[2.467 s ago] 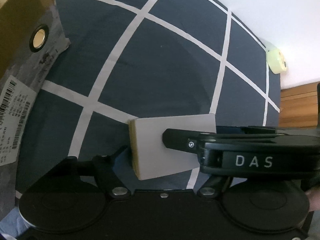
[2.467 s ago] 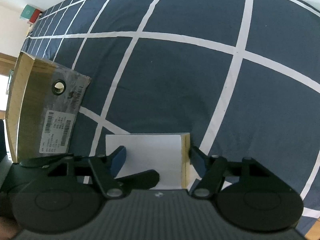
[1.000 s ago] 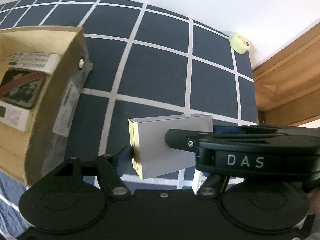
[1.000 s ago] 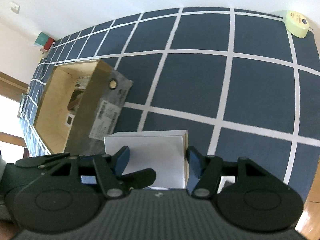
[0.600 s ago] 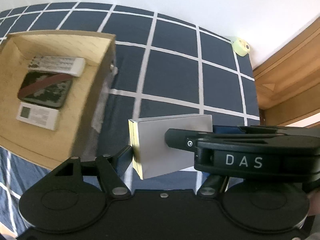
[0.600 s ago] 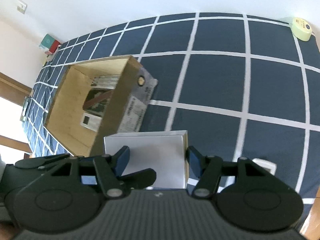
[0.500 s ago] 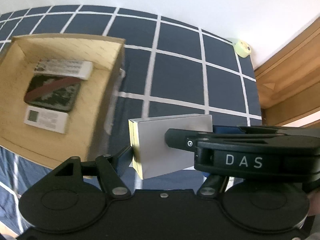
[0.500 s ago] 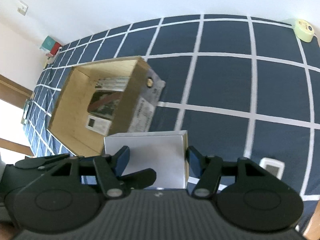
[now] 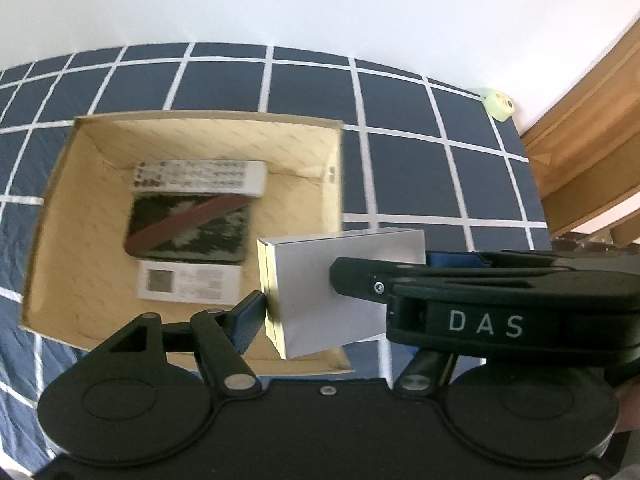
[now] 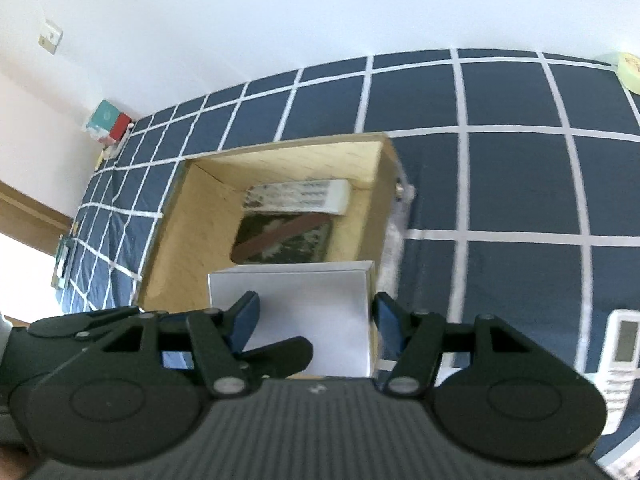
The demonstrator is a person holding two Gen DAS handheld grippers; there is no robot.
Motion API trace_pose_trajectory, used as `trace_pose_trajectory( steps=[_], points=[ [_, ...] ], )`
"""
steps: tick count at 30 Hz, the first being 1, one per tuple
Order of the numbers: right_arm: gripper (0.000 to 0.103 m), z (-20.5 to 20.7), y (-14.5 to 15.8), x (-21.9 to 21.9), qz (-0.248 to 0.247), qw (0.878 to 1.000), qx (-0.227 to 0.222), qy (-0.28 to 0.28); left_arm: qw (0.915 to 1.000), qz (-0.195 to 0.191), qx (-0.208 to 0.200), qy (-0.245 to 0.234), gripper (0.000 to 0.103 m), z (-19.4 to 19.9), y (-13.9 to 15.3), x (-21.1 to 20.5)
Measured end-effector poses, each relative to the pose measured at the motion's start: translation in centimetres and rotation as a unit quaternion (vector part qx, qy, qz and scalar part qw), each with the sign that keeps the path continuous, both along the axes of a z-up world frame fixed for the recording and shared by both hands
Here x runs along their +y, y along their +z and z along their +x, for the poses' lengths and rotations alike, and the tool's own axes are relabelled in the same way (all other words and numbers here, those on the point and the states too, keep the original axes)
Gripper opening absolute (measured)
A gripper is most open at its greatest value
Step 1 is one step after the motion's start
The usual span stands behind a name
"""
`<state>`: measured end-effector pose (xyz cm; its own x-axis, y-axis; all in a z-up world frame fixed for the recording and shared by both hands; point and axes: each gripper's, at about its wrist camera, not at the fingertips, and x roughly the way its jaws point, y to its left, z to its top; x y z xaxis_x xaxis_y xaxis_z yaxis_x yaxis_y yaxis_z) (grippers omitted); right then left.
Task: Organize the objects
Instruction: 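Lift the white rectangular box with the right tool over the cardboard box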
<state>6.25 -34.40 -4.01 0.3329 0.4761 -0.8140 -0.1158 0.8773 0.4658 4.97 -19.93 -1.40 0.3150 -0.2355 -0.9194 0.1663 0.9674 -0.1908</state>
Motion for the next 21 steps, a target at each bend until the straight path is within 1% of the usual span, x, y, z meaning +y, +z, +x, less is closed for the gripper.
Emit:
trace_pose_trajectory(
  steps=[11, 17, 21],
  points=[
    [0.062, 0.8, 0.6, 6.4, -0.001, 1.000, -0.004, -0.027, 0.9998, -0.002, -0.005, -0.020, 0.066, 2.1, 0.7, 6.5],
    [0.062, 2.5, 0.7, 8.9, -0.009, 0.999, -0.003, -0.032, 0.9997, -0.010, -0.002, -0.024, 0.066, 4.2, 0.5, 9.0],
    [0.062, 4.4, 0.1, 10.2, -0.014, 0.999, 0.002, -0.035, 0.9996, -0.014, 0.002, -0.025, 0.066, 5.9, -0.2, 10.3]
  ],
)
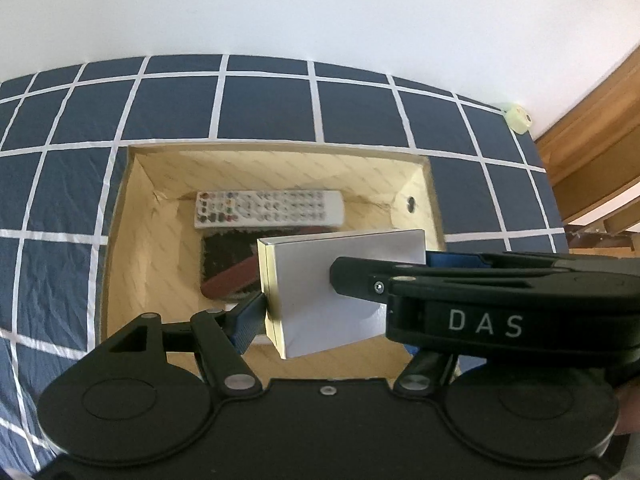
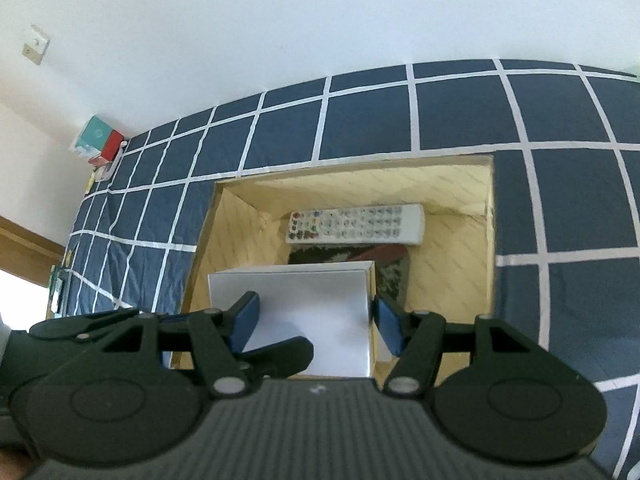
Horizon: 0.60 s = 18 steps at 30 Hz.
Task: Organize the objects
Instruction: 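Lift the white rectangular box with the right tool over the cardboard box, then lower the white box into the cardboard box and open the right tool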
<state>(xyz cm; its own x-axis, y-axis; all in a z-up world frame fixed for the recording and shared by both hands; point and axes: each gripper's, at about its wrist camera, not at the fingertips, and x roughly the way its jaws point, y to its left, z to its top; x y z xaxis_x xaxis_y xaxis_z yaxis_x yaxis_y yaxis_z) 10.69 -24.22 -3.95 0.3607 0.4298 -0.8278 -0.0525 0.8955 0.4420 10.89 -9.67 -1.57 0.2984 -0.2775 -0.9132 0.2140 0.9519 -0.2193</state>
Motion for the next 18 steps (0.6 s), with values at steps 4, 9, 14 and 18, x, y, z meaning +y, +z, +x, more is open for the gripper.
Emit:
trace_pose_trajectory(
  steps=[4, 9, 14, 18],
  points=[
    [0.062, 2.1, -1.1, 0.8, -0.005, 1.000, 0.010, -0.003, 0.9999, -0.005, 0.012, -0.004, 0.066, 2.4, -1.3, 0.9],
    [0.062, 5.0, -3.2, 1.4, -0.010, 0.999, 0.028, -0.012, 0.9994, -0.008, 0.031, -0.013, 0.066, 5.6, -3.6, 1.6],
    [0.062, 7.7, -5.2, 1.9, -0.018, 0.999, 0.046, -0.013, 0.9985, -0.014, 0.050, -0.019, 0.066, 8.3, -5.9, 2.0],
    [0.062, 9.7, -7.1, 2.1, -0.019, 0.998, 0.059, -0.016, 0.9977, -0.015, 0.063, -0.021, 0.066, 10.2, -7.6, 2.2]
  ],
)
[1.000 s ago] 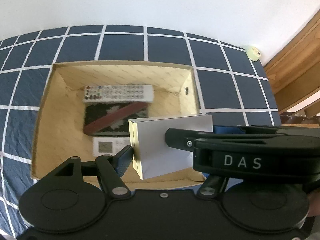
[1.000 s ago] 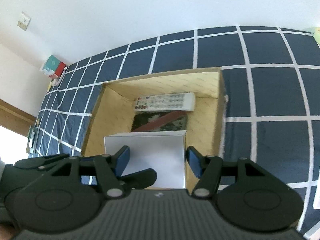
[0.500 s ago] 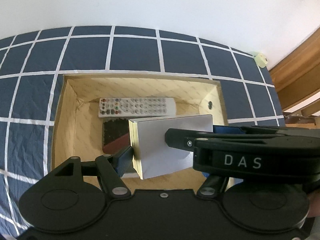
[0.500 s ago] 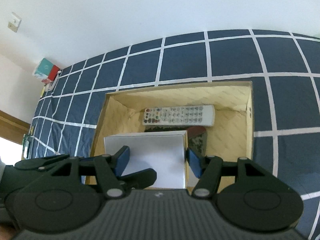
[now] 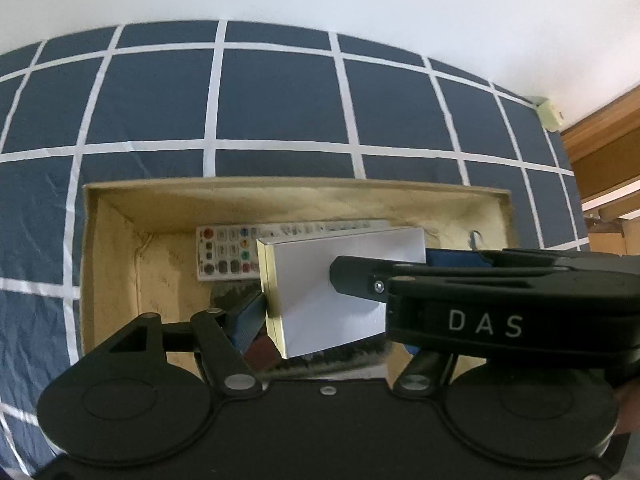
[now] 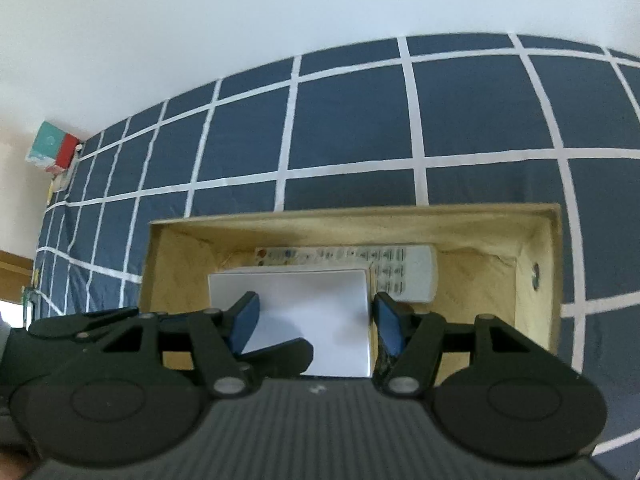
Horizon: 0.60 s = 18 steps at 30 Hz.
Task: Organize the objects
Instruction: 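Lower the white box into the cardboard box and open the right tool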
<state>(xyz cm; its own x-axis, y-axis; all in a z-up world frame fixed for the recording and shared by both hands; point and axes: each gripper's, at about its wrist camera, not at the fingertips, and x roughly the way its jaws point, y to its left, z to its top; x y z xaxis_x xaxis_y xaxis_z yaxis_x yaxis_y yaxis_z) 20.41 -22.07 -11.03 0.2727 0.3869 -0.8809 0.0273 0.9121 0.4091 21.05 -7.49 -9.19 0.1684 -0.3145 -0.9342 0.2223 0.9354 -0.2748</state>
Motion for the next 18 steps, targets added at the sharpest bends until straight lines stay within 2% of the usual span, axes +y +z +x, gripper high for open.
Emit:
trace_pose_trajectory(
  steps=[9, 18],
  points=[
    [0.062, 2.2, -3.0, -0.3, 0.002, 0.999, 0.025, -0.019, 0.9996, 0.002, 0.020, -0.021, 0.066, 2.8, -2.9, -0.2],
    [0.062, 3.3, -4.5, 0.2, -0.006, 0.999, 0.041, -0.021, 0.9992, 0.000, 0.032, -0.022, 0.066, 3.8, -4.7, 0.2]
  ],
)
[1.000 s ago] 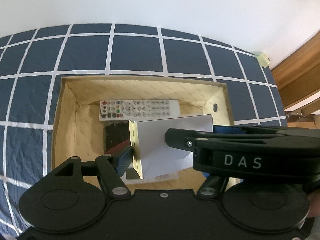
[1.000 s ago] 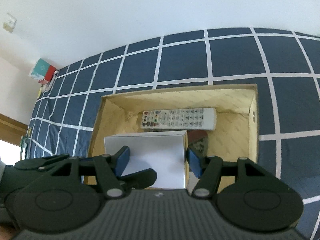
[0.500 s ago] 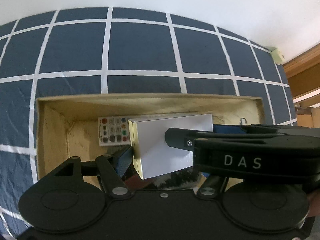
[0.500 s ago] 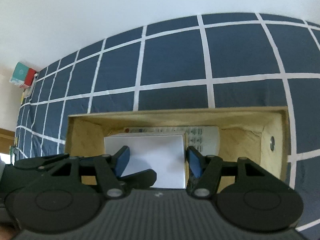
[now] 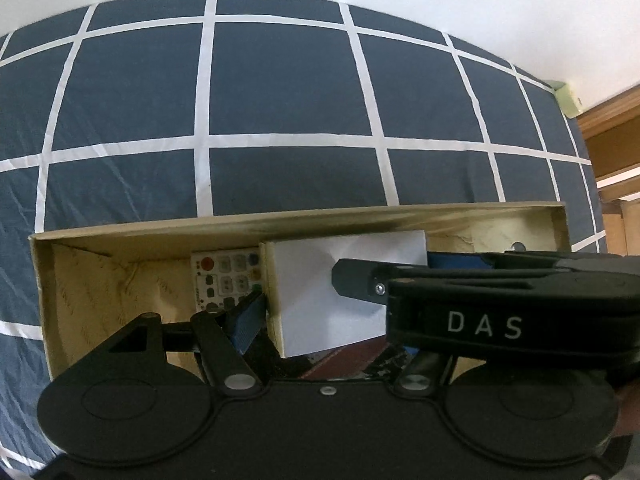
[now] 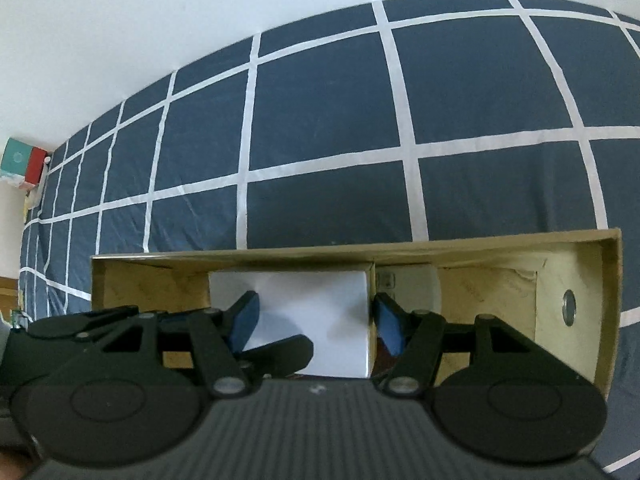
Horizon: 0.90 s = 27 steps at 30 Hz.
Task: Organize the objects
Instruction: 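Lower the white box into the cardboard box and open the right tool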
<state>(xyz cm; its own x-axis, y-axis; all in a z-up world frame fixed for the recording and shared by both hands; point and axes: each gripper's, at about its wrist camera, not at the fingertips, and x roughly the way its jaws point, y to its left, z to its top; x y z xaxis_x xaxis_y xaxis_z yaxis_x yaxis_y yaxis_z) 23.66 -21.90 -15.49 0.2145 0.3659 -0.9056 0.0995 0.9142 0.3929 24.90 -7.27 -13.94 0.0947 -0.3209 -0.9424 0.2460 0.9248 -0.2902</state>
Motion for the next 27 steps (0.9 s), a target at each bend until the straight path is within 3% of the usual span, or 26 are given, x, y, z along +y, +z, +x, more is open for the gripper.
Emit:
trace_pose_trajectory(
  steps=[15, 27],
  points=[
    [0.062, 0.6, 0.0, 0.2, -0.006, 1.000, -0.005, 0.006, 0.9999, 0.005, -0.002, 0.009, 0.066, 0.2, -0.1, 0.1],
    [0.063, -1.5, 3.0, -0.4, -0.019, 0.999, -0.035, 0.009, 0.9987, 0.025, -0.026, 0.035, 0.069, -2.4, 3.1, 0.6]
  ],
)
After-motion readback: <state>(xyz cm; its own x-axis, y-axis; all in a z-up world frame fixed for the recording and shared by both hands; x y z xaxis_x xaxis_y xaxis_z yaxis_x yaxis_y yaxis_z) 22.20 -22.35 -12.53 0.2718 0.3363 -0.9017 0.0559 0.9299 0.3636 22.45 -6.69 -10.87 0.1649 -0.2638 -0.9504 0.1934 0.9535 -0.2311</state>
